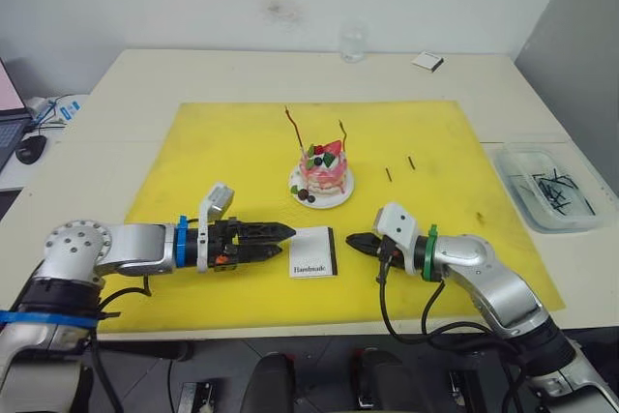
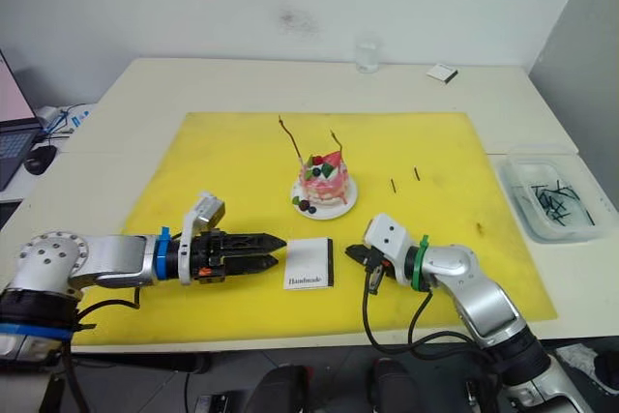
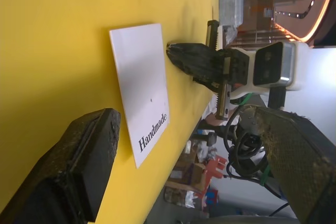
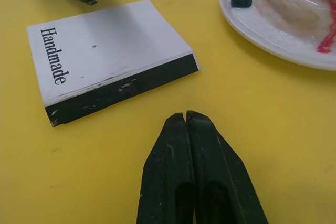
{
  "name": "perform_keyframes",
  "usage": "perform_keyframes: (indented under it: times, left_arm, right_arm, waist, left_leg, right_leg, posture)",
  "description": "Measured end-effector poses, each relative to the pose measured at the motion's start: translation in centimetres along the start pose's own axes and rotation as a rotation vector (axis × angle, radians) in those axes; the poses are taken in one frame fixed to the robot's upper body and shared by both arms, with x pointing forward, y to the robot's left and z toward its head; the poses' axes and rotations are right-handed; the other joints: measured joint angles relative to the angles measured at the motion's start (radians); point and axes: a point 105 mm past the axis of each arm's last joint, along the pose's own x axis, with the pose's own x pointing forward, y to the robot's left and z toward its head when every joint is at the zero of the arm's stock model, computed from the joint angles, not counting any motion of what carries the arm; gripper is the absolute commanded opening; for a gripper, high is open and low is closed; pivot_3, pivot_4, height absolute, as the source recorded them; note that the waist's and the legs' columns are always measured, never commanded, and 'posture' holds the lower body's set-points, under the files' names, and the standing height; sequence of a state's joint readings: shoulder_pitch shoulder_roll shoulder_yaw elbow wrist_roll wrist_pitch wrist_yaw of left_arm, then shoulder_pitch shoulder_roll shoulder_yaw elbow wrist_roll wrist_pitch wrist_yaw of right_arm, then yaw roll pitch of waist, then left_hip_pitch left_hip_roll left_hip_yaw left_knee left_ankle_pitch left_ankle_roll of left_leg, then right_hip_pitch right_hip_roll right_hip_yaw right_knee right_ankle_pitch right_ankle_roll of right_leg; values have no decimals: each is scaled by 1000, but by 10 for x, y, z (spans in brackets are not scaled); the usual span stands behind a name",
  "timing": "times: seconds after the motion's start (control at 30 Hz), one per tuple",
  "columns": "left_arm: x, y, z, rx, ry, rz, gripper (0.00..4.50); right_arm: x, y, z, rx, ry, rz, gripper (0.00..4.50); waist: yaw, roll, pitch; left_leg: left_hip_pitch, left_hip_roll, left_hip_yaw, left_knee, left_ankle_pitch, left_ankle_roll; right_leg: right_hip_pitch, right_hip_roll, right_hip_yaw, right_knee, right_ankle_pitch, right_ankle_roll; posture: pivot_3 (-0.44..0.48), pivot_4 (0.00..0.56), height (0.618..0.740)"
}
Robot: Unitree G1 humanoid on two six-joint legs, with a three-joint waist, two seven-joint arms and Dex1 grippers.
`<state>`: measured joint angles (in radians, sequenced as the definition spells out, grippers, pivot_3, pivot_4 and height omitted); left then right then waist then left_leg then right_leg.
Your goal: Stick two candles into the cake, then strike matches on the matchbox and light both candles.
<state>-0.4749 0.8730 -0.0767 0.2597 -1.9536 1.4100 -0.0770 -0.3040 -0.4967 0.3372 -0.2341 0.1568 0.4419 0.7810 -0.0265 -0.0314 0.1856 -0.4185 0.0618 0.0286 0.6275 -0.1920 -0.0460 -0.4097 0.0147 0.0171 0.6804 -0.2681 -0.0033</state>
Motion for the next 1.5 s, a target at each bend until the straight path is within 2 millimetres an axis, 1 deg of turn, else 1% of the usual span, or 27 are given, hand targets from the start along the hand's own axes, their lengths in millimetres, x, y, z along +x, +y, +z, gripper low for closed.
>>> perform_keyframes:
  times: [0.1, 0.27, 0.5, 0.7, 0.83, 0.9, 1.0, 1.13, 1.2, 1.37, 1.5]
  left_arm:
    - [4, 3, -4, -22, 33, 2, 4500]
    - [11, 3, -3, -25, 36, 2, 4500]
    - [22, 2, 0, -41, 29, -25, 4500]
    - [25, 2, -1, -45, 29, -32, 4500]
    - [25, 2, -3, -45, 23, -32, 4500]
    - [25, 2, -3, -46, 19, -39, 4500]
    - [27, 1, -5, -38, 23, -46, 4500]
    - [27, 2, -5, -41, 20, -40, 4500]
    - [26, 2, -5, -40, 16, -34, 4500]
    - [25, 2, -4, -39, 11, -32, 4500]
    - [25, 3, -5, -42, 12, -32, 4500]
  right_arm:
    - [0, 1, 0, -5, 1, 3, 59]
    - [3, 2, 0, 11, 2, 8, 59]
    - [15, 9, 3, 62, -10, 45, 59]
    - [24, 8, 8, 78, -21, 61, 59]
    - [27, 10, 10, 127, -29, 72, 59]
    - [25, 9, 8, 131, -21, 71, 59]
    - [15, 8, 6, 98, 6, 98, 59]
    - [9, 15, 6, 123, 18, 169, 59]
    - [12, 17, 8, 121, 21, 190, 59]
    - [26, 17, 11, 129, 3, 209, 59]
    - [27, 17, 12, 121, -2, 216, 59]
  waist:
    - [0, 0, 0]
    - [0, 0, 0]
    - [0, -1, -1]
    - [-1, -2, -1]
    - [-1, -2, -1]
    - [-1, -2, -1]
    - [1, -2, -2]
    - [0, -3, -2]
    - [0, -3, -2]
    - [0, -3, -2]
    - [0, -3, -2]
  left_leg:
    - [0, 1, -2, 0, 0, 0]
    - [1, 0, -2, 0, 0, 0]
    - [2, 0, -2, 1, 0, 0]
    - [3, 0, -2, 0, 0, 0]
    - [3, 1, -2, 0, 0, 0]
    - [2, 0, -2, 0, 0, 0]
    - [2, -1, -2, 0, 0, 0]
    - [2, -1, -1, 0, 0, 0]
    - [2, -1, -1, 0, 0, 0]
    - [3, 0, -3, 0, 0, 0]
    - [2, 0, -2, 0, 0, 0]
  right_leg:
    - [0, 0, 0, 0, 0, 0]
    - [2, -1, 0, 0, 0, 0]
    - [3, -1, 0, 0, 0, 0]
    - [3, -1, 0, 1, 0, 0]
    - [3, -1, 0, 1, 0, 0]
    - [3, -1, 0, 1, 0, 0]
    - [3, -1, 0, 0, 0, 0]
    - [3, -1, 0, -1, 0, 0]
    - [3, -1, 0, 0, 0, 0]
    - [3, 0, -1, 1, 0, 0]
    - [3, -1, 0, 0, 0, 0]
  posture:
    - [0, 150, 740]
    - [0, 150, 740]
    - [0, 150, 740]
    - [0, 150, 740]
    - [0, 150, 740]
    - [0, 150, 740]
    - [0, 150, 740]
    - [0, 150, 740]
    - [0, 150, 740]
    - [0, 150, 740]
    - [0, 150, 740]
